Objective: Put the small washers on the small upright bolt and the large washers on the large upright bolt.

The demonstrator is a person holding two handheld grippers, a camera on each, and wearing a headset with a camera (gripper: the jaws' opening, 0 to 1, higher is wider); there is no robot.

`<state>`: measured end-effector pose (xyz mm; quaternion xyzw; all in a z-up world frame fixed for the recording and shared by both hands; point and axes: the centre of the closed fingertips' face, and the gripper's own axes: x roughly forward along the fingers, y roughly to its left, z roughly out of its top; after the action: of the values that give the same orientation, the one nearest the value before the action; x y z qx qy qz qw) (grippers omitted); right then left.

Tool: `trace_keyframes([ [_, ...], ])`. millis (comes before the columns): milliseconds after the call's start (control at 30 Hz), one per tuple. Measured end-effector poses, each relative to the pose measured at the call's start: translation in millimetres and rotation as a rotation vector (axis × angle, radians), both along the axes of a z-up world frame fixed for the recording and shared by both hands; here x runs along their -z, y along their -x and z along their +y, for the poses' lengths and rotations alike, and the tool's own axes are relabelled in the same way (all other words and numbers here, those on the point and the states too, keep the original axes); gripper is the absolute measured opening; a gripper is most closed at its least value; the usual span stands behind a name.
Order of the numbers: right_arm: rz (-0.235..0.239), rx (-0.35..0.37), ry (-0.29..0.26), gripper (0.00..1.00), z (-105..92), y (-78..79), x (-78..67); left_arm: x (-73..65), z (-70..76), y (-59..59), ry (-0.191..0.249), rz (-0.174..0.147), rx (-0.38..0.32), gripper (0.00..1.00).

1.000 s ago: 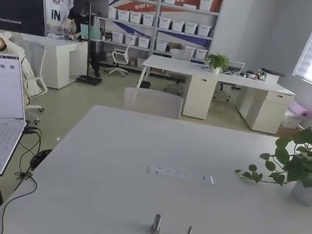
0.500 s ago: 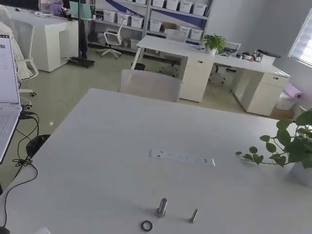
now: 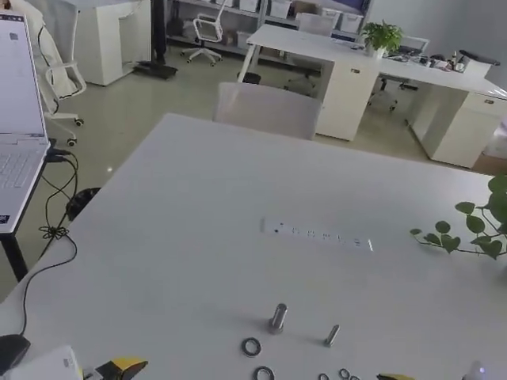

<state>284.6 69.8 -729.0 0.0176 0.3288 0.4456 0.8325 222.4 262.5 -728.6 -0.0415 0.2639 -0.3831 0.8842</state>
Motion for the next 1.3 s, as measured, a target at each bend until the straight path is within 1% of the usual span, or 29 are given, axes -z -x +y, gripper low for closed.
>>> trace_keyframes([
  [33,0.012,0.015,0.018,0.90,-0.8,-3.1,3.3,1.6,-1.5,1.2,-0.005,0.002,0.006,0.88],
  [67,0.014,0.027,0.040,0.90,-1.1,-9.1,7.0,3.1,-2.6,2.4,-0.007,0.004,0.010,0.89],
  [100,0.011,0.011,0.041,0.88,1.5,-10.9,8.1,5.1,-4.3,3.8,-0.009,0.011,0.017,0.89],
  [167,0.023,-0.001,0.072,0.86,4.7,-16.1,13.0,6.5,-6.0,4.5,0.000,0.022,0.016,0.91],
  [200,0.030,-0.022,0.078,0.84,9.0,-17.7,13.9,6.1,-7.4,5.0,0.007,0.026,0.013,0.91],
  [233,0.036,-0.039,0.077,0.82,11.9,-18.2,14.8,5.4,-8.7,5.2,0.014,0.024,0.015,0.92],
  [267,0.038,-0.054,0.101,0.81,13.9,-20.6,17.6,2.4,-12.1,5.6,0.026,0.001,0.021,0.92],
  [333,0.024,-0.072,0.126,0.80,17.4,-24.4,19.2,4.0,-14.5,6.9,0.028,0.013,0.021,0.92],
  [367,0.029,-0.086,0.140,0.79,18.9,-26.2,22.1,6.2,-17.0,9.1,0.030,0.028,0.023,0.92],
  [400,0.031,-0.086,0.139,0.79,19.9,-27.3,22.7,5.8,-20.5,10.7,0.032,0.025,0.026,0.92],
  [433,0.033,-0.088,0.140,0.79,21.8,-29.6,25.0,6.5,-22.3,12.0,0.032,0.029,0.031,0.92],
  [533,0.050,-0.108,0.155,0.76,25.7,-31.4,33.1,10.0,-26.1,16.6,0.027,0.039,0.040,0.90],
  [600,0.058,-0.131,0.185,0.76,27.2,-30.0,40.7,10.2,-28.0,18.9,0.031,0.043,0.044,0.90],
  [633,0.063,-0.148,0.210,0.76,26.6,-29.4,45.7,10.4,-29.2,20.0,0.032,0.047,0.046,0.90],
  [667,0.063,-0.153,0.216,0.76,26.8,-29.5,47.0,10.7,-29.9,20.6,0.031,0.047,0.048,0.89],
  [700,0.065,-0.162,0.233,0.76,28.1,-30.9,51.5,11.8,-30.0,21.5,0.027,0.047,0.050,0.89],
  [767,0.078,-0.166,0.241,0.76,28.6,-32.5,55.0,14.8,-30.1,22.5,0.020,0.054,0.059,0.89],
  [833,0.079,-0.167,0.248,0.76,29.3,-35.8,57.6,16.6,-30.5,23.6,0.013,0.058,0.066,0.88],
  [900,0.088,-0.173,0.252,0.75,31.0,-37.2,60.2,17.1,-30.9,23.9,0.015,0.059,0.067,0.88],
  [933,0.089,-0.175,0.263,0.75,31.1,-37.7,62.1,17.0,-31.6,23.5,0.017,0.060,0.067,0.88],
  [1133,0.088,-0.210,0.311,0.73,36.9,-45.9,71.0,18.3,-34.0,23.5,0.021,0.065,0.071,0.88],
  [1300,0.081,-0.241,0.346,0.72,43.5,-51.9,73.0,19.5,-36.5,24.1,0.027,0.068,0.077,0.88],
])
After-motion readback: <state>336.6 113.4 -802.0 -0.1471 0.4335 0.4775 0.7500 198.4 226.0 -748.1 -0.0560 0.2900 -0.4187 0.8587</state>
